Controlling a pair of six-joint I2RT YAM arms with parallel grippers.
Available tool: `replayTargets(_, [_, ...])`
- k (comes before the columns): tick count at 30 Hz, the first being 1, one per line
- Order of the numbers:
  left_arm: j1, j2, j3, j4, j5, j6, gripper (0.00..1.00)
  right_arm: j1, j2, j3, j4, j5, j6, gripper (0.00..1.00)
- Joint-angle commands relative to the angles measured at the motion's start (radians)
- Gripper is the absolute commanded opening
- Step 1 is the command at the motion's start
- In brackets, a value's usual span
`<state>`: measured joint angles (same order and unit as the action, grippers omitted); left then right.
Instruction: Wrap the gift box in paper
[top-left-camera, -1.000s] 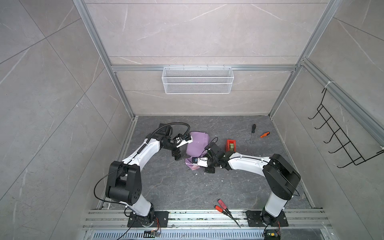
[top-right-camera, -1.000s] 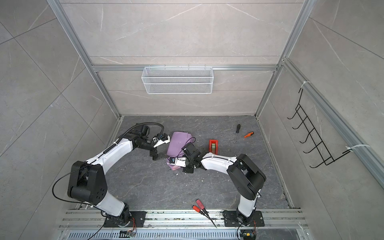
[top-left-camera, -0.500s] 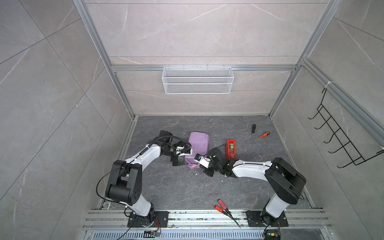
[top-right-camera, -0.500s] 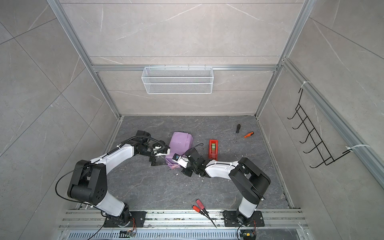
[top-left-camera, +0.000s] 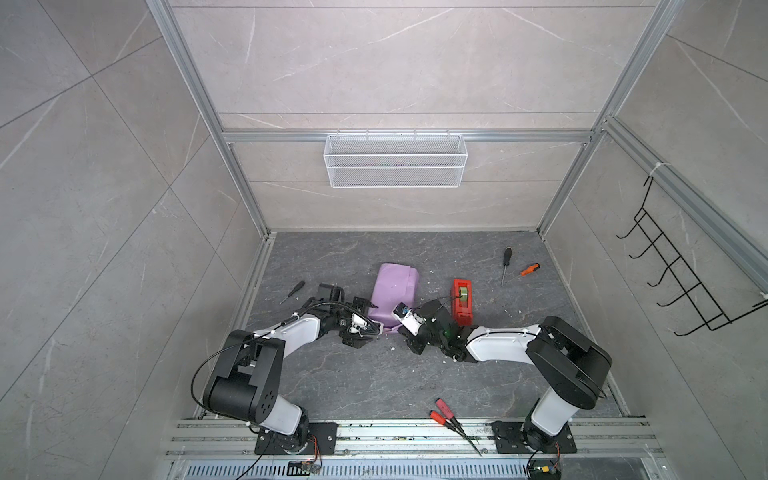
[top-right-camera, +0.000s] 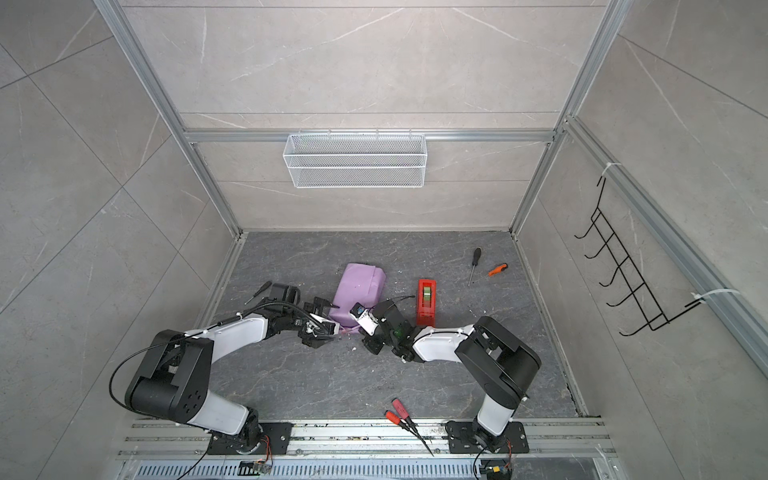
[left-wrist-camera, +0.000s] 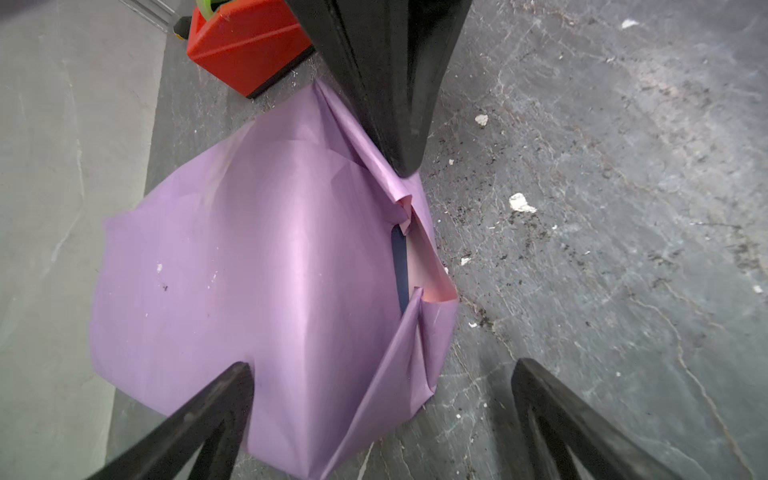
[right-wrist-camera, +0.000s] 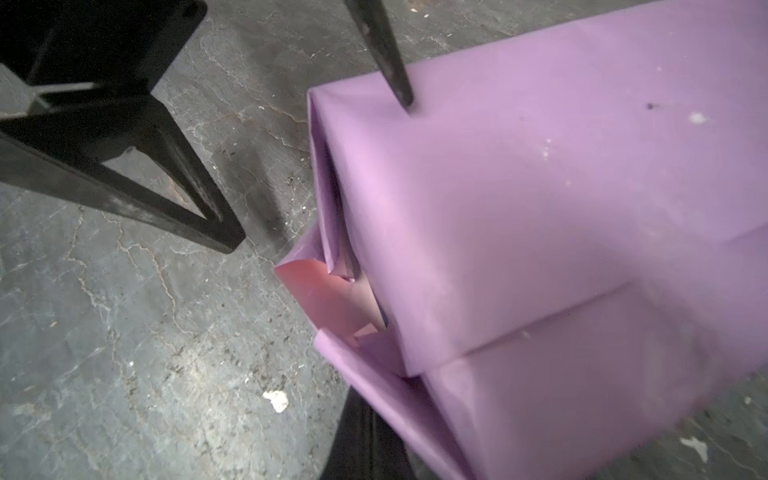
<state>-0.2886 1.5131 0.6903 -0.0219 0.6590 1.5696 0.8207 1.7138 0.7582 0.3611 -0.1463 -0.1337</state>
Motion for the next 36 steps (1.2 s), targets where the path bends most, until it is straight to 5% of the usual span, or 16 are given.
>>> replayTargets(1, [-0.013, -0.030, -0.009, 0.085, 0.012, 0.056, 1.00, 0.005, 0.014, -0.006, 0.059, 0.007, 0.046, 0.00])
replayTargets(15, [-0.081, 0.009, -0.105, 0.277, -0.132, 0.027, 0.99, 0.012, 0.037, -0.037, 0.129, -0.001, 0.093, 0.00])
replayTargets(36, [-0.100, 0.094, -0.066, 0.249, -0.189, -0.019, 0.64, 0.017, 0.054, -0.079, 0.229, -0.001, 0.159, 0.00])
